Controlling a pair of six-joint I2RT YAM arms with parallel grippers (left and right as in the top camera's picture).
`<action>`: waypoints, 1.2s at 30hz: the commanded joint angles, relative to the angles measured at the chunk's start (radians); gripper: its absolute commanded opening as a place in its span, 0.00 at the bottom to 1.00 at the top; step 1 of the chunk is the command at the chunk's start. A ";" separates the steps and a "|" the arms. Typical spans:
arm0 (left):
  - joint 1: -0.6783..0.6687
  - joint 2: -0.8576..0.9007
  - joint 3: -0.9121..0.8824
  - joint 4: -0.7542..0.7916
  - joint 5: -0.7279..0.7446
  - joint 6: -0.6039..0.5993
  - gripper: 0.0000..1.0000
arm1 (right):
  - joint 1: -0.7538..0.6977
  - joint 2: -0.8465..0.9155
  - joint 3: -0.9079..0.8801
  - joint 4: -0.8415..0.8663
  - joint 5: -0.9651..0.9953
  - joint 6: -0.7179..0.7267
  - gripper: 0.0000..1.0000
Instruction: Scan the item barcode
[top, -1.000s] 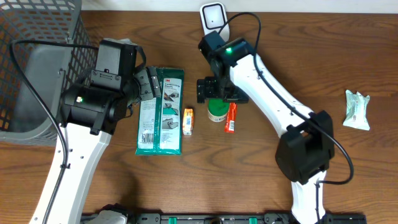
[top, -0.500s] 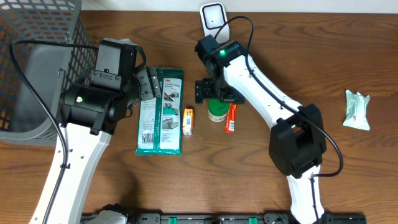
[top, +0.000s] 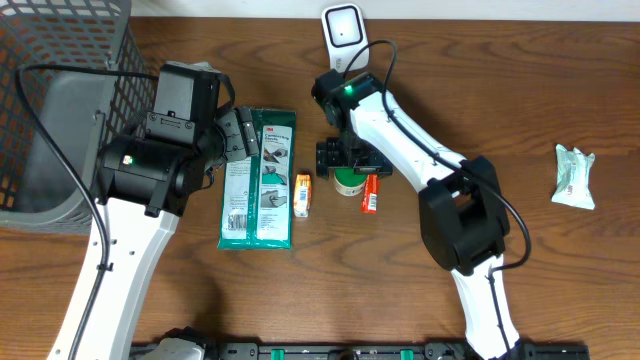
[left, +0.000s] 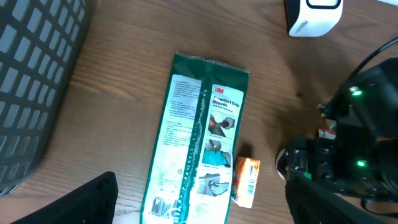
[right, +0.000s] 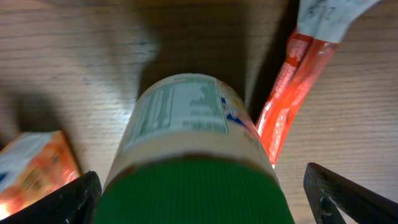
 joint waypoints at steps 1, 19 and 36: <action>0.005 0.003 0.016 -0.002 -0.013 0.010 0.86 | -0.005 0.013 -0.006 -0.001 0.013 -0.002 0.99; 0.005 0.002 0.016 -0.002 -0.013 0.010 0.86 | -0.002 0.014 -0.006 0.047 0.008 -0.187 0.71; 0.005 0.003 0.016 -0.002 -0.013 0.010 0.86 | -0.003 0.013 0.015 0.077 0.008 -0.280 0.74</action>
